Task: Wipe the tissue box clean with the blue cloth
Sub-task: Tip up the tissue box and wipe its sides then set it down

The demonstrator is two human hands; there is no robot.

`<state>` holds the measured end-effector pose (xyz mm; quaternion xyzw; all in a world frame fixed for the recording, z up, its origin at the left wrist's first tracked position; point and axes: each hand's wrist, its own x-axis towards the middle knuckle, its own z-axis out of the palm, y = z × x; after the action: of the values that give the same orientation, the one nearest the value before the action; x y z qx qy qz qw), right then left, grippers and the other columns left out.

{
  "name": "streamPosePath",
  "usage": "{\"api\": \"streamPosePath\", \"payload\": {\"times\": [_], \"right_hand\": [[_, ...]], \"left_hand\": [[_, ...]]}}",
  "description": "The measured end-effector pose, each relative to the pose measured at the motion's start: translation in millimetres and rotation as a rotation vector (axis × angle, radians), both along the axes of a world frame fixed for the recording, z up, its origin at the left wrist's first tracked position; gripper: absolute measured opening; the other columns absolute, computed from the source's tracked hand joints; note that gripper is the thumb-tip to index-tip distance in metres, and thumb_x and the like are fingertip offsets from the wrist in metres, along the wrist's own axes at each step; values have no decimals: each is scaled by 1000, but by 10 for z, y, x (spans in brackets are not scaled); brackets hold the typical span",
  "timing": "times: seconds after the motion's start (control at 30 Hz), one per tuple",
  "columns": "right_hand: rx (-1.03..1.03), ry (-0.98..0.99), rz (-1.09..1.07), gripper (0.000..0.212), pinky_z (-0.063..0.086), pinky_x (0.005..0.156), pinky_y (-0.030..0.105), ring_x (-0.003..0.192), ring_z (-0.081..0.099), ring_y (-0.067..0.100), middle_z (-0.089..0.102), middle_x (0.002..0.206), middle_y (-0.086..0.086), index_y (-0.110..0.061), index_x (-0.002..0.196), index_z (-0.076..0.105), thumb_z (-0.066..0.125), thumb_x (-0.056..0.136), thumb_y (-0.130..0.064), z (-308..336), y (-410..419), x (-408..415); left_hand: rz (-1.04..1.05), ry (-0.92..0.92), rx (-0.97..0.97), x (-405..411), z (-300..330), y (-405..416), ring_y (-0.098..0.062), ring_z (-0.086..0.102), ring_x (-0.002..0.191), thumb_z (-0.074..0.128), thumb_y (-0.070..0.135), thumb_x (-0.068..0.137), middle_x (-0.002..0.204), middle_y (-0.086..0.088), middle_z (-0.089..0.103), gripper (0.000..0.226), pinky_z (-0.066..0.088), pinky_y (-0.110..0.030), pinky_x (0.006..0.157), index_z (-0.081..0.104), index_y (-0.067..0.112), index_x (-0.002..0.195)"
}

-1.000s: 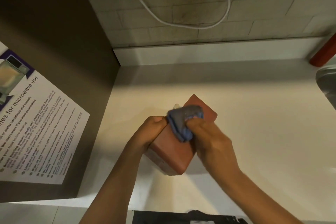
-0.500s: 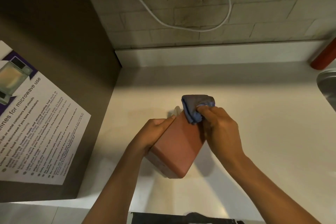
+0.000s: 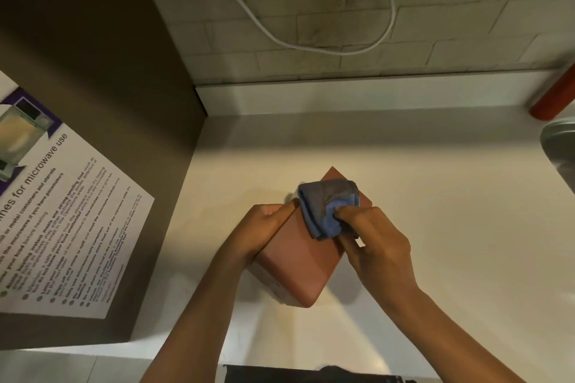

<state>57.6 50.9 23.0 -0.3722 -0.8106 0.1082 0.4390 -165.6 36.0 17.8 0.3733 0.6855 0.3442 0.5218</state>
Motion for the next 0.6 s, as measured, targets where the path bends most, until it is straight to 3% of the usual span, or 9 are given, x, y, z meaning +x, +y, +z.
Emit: {"api": "streamPosePath", "payload": {"times": [0.13, 0.23, 0.33, 0.4, 0.47, 0.53, 0.6], "right_hand": [[53, -34, -8, 22, 45, 73, 16, 84, 59, 15, 67, 96, -1, -9, 104, 70, 71, 83, -3, 31, 90, -14], [-11, -64, -73, 37, 52, 65, 27, 79, 64, 22, 70, 93, 3, -10, 105, 71, 74, 73, 9, 122, 230, 1], [-14, -74, -112, 40, 52, 60, 29, 73, 62, 23, 70, 88, 2, -11, 102, 73, 74, 69, 12, 147, 172, 17], [-1, -69, -70, 41, 53, 60, 30, 75, 61, 21, 70, 89, 2, -10, 102, 72, 75, 67, 11, 110, 16, -27], [-22, -106, -7, 42, 53, 56, 34, 77, 61, 22, 69, 92, 1, -12, 104, 71, 74, 68, 10, 114, -89, -110], [-77, -153, 17, 42, 53, 58, 33, 81, 62, 23, 69, 94, -2, -16, 106, 71, 72, 69, 6, 213, 34, -160], [-112, -156, -36, 43, 51, 64, 28, 80, 63, 24, 71, 94, -1, -16, 105, 71, 72, 69, 6, 324, 256, -171]], "left_hand": [[46, -25, -28, 25, 27, 17, -29, 70, 87, 64, 49, 95, 86, -12, 75, 41, 53, -38, 84, 78, 14, 81], [2, 2, -28, 28, 76, -3, -19, 69, 75, 61, 62, 91, 82, -6, 76, 50, 52, -32, 72, 79, 16, 87], [-21, 45, -17, 34, 133, 2, -25, 73, 78, 59, 69, 89, 92, -12, 78, 55, 53, -34, 75, 79, 17, 93], [-8, 60, -30, 23, 145, 5, -28, 75, 84, 60, 62, 92, 94, -10, 78, 49, 58, -40, 82, 79, 18, 93], [-10, 48, -27, 52, 81, 8, -20, 74, 85, 61, 48, 98, 97, -9, 78, 38, 58, -39, 87, 78, 15, 100], [-74, 124, -33, 103, 59, -9, 2, 67, 74, 55, 44, 102, 97, 3, 73, 32, 55, -13, 66, 74, 21, 113], [-53, 104, -54, 70, 115, -19, 1, 62, 61, 58, 55, 97, 82, 8, 71, 35, 46, -11, 55, 77, 26, 97]]}}
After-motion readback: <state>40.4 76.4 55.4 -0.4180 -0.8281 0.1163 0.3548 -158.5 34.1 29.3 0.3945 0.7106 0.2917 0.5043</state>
